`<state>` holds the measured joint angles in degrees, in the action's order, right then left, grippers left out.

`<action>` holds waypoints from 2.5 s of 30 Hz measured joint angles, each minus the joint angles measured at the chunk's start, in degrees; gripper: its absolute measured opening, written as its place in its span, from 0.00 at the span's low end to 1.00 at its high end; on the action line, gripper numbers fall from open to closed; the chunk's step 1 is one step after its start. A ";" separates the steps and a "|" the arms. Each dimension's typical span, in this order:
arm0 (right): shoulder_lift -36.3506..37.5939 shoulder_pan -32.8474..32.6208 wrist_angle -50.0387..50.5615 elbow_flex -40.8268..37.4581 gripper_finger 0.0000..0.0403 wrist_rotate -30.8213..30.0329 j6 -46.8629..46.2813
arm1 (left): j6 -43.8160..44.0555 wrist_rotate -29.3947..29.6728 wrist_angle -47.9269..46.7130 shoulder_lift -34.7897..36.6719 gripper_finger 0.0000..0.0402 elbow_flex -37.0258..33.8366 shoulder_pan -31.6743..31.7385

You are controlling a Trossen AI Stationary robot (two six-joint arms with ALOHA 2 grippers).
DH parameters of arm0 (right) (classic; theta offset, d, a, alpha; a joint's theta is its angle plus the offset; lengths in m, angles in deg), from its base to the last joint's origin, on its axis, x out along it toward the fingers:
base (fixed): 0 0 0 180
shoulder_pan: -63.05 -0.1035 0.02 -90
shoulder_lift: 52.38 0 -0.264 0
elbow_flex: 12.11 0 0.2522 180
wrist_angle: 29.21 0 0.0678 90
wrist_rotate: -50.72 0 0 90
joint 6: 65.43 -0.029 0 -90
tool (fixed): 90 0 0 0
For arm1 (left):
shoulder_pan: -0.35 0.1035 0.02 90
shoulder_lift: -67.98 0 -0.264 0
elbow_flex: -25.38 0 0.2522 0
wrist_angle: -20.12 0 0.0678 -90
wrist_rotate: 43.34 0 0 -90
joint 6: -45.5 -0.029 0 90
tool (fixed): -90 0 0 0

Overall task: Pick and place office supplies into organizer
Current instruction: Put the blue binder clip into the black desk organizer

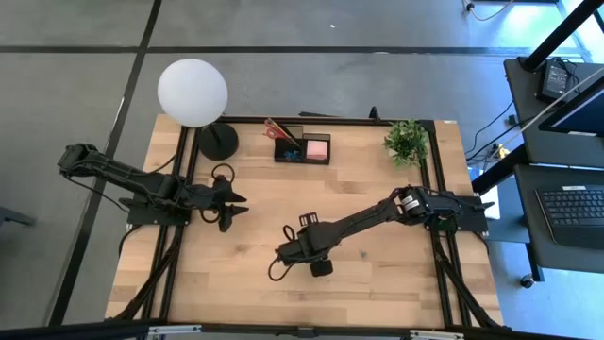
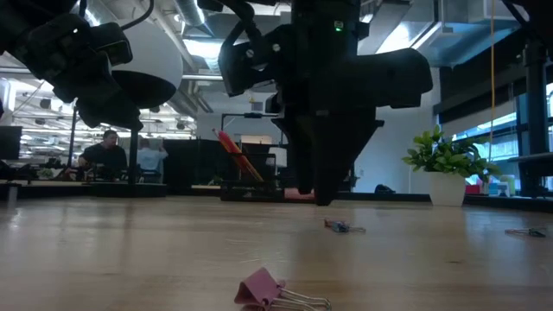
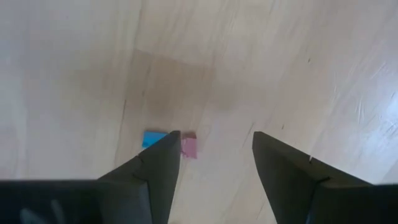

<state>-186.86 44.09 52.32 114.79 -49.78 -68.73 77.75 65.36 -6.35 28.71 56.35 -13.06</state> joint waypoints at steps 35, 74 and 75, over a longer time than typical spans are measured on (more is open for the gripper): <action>0.02 0.59 2.88 -3.54 0.51 -12.94 -3.56 | 0.02 0.33 -0.44 0.00 0.40 0.01 0.00; 19.80 0.50 -6.75 -22.88 0.51 4.63 -16.54 | -1.76 0.22 -2.36 0.00 0.40 0.02 0.00; 22.48 0.95 -9.21 -26.04 0.51 4.65 -18.00 | -1.77 0.22 -2.34 0.00 0.40 0.02 0.00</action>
<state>-164.38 45.04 43.10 88.75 -45.13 -86.74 75.98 65.58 -8.69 28.71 56.37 -13.06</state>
